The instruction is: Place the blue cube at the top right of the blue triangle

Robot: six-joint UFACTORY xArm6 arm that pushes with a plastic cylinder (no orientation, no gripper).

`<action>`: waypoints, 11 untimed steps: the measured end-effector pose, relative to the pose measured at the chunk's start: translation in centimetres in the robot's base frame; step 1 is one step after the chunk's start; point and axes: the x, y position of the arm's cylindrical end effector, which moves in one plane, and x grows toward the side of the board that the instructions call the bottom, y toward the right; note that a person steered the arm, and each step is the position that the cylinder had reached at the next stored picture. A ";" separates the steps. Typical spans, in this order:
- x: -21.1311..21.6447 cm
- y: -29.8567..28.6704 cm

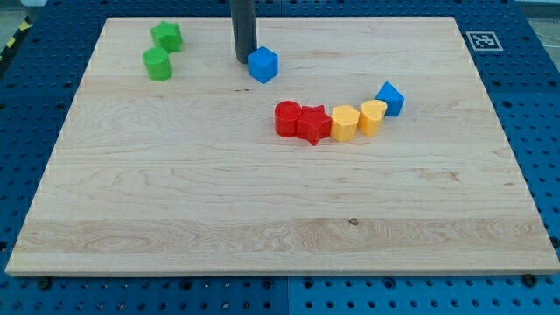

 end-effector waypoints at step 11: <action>1.4 9.6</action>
